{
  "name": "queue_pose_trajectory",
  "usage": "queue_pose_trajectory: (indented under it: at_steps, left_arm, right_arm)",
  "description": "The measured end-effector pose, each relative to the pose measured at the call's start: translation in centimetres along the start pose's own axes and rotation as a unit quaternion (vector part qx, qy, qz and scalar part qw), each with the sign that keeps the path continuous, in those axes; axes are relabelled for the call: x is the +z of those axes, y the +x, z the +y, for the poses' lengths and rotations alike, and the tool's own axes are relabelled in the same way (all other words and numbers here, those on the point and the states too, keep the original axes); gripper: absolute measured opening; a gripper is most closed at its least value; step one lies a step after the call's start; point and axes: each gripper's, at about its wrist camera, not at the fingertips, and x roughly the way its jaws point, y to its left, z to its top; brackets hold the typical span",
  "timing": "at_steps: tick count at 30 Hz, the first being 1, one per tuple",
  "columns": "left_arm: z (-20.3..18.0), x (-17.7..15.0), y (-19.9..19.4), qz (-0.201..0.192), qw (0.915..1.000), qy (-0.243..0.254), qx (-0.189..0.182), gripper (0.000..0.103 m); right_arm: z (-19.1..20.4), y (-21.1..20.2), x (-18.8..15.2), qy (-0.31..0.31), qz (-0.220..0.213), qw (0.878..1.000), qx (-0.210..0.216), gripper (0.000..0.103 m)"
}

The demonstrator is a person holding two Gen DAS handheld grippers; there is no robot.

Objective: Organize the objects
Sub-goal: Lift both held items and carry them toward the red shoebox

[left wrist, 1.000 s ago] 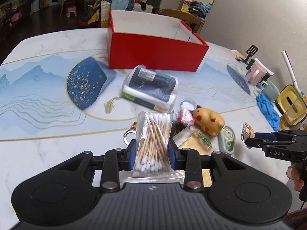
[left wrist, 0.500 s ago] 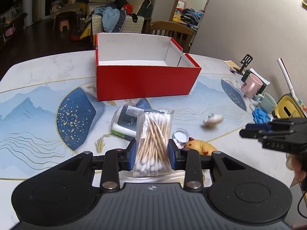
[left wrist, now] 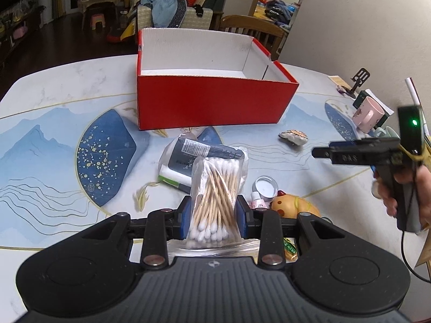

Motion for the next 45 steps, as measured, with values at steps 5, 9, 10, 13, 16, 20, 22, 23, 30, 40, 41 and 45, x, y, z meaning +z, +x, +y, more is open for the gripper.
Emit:
queue_pose_trajectory:
  at_steps: [5, 9, 10, 13, 16, 20, 22, 23, 30, 40, 41, 45]
  left_arm:
    - [0.0, 0.4, 0.7, 0.001, 0.9998, -0.014, 0.011, 0.032]
    - [-0.1, 0.7, 1.0, 0.004, 0.9996, -0.021, 0.018, 0.032]
    - [-0.1, 0.8, 1.1, 0.004, 0.9996, -0.020, 0.020, 0.032]
    - [-0.2, 1.0, 1.4, 0.005, 0.9994, -0.023, 0.024, 0.032]
    - [-0.2, 1.3, 1.8, 0.005, 0.9993, -0.025, 0.028, 0.032]
    - [-0.1, 1.9, 2.3, 0.004, 0.9992, -0.026, 0.030, 0.032]
    - [0.0, 2.3, 2.4, 0.003, 0.9992, -0.028, 0.029, 0.032]
    - [0.0, 2.5, 2.4, 0.001, 0.9992, -0.028, 0.029, 0.032]
    - [-0.1, 5.2, 1.8, -0.017, 0.9993, -0.022, 0.026, 0.032]
    - [0.0, 11.2, 1.3, -0.053, 0.9978, 0.017, 0.038, 0.032]
    - [0.1, 11.9, 1.5, -0.055, 0.9975, 0.018, 0.041, 0.032]
    - [0.6, 14.8, 3.0, -0.055, 0.9975, 0.015, 0.042, 0.032]
  right_arm:
    - [0.3, 3.1, 1.9, -0.029, 0.007, 1.000, -0.001, 0.057]
    - [0.2, 4.8, 2.5, -0.030, 0.020, 0.999, 0.013, 0.055]
    - [0.3, 5.1, 2.6, -0.033, 0.023, 0.999, 0.013, 0.053]
    - [0.4, 5.6, 2.8, -0.039, 0.028, 0.999, 0.015, 0.047]
    - [0.2, 5.5, 2.9, -0.039, 0.030, 0.999, 0.017, 0.040]
    - [0.2, 5.2, 2.7, -0.049, 0.031, 0.998, 0.009, 0.035]
    - [0.1, 4.9, 2.6, -0.047, 0.028, 0.998, 0.006, 0.035]
    - [0.0, 4.6, 2.7, -0.044, 0.027, 0.999, 0.008, 0.035]
    - [0.9, -0.1, 4.9, -0.070, -0.007, 0.997, 0.042, 0.035]
    - [3.2, -3.7, 11.3, -0.098, -0.070, 0.990, 0.079, 0.035]
    - [3.5, -3.6, 11.8, -0.103, -0.075, 0.989, 0.076, 0.035]
    - [5.0, -1.9, 13.9, -0.117, -0.080, 0.987, 0.071, 0.035]
